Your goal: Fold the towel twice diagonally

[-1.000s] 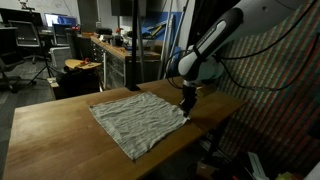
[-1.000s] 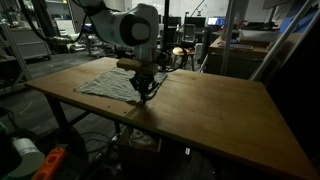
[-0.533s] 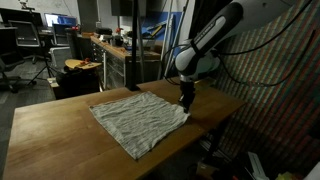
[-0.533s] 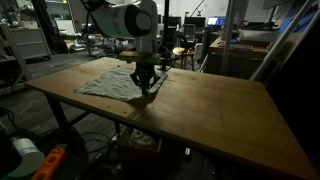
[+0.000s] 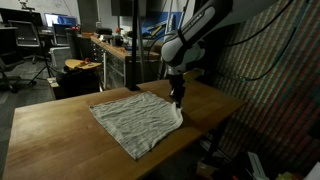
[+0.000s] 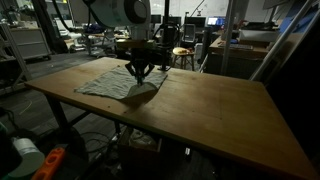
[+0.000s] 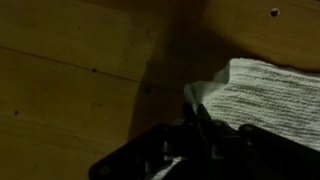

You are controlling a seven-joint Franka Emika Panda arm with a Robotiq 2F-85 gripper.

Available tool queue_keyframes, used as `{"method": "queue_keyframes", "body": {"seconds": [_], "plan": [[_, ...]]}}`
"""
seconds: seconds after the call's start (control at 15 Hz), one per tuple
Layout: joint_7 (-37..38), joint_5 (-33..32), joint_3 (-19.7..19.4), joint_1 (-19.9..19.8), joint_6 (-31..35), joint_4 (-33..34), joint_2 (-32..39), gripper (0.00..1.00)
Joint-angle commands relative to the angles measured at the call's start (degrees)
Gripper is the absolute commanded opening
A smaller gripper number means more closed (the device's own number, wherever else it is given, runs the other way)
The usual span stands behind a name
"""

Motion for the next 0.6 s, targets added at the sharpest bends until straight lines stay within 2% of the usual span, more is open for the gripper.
{"method": "queue_keyframes", "body": {"seconds": [0.0, 0.53], "plan": [[1.15, -1.7, 1.24, 1.6, -5.98, 7.11, 3.29, 0.02], [1.22, -3.02, 3.05, 4.14, -14.14, 17.68, 7.12, 0.02]]}}
